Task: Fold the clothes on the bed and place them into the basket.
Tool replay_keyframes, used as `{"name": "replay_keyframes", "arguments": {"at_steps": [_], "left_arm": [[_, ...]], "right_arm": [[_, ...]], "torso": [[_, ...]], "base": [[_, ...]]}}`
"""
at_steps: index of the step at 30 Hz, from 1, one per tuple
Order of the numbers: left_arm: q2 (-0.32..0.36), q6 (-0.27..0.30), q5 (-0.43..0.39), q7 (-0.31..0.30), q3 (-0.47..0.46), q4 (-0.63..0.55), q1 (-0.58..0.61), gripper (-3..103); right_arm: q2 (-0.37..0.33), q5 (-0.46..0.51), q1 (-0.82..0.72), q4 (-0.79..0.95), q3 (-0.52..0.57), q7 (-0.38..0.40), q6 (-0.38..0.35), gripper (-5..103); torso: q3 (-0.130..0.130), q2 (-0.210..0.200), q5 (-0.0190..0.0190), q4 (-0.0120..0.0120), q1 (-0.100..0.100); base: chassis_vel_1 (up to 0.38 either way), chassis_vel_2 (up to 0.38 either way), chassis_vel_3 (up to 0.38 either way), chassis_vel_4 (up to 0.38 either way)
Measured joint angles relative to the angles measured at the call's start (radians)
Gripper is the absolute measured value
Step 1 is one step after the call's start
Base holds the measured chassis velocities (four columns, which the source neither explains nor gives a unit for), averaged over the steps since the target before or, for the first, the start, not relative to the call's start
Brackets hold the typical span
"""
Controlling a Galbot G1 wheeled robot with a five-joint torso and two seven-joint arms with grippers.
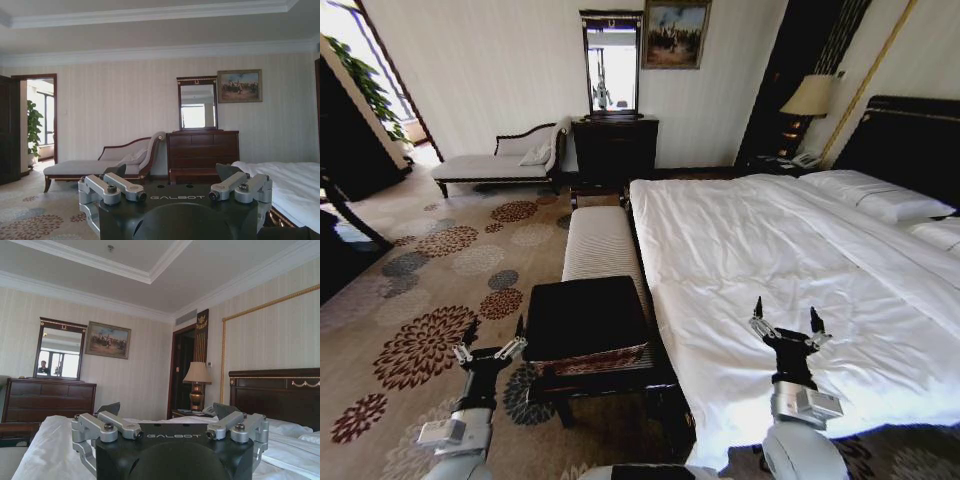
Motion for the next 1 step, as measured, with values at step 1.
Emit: {"name": "replay_keyframes", "arguments": {"at_steps": [1], "left_arm": [[0.0, 0.0, 0.0, 0.0, 0.0, 0.0, 0.0, 100]], "right_arm": [[0.0, 0.0, 0.0, 0.0, 0.0, 0.0, 0.0, 100]], "torso": [[0.0, 0.0, 0.0, 0.0, 0.0]], "base": [[0.0, 0.0, 0.0, 0.0]]}}
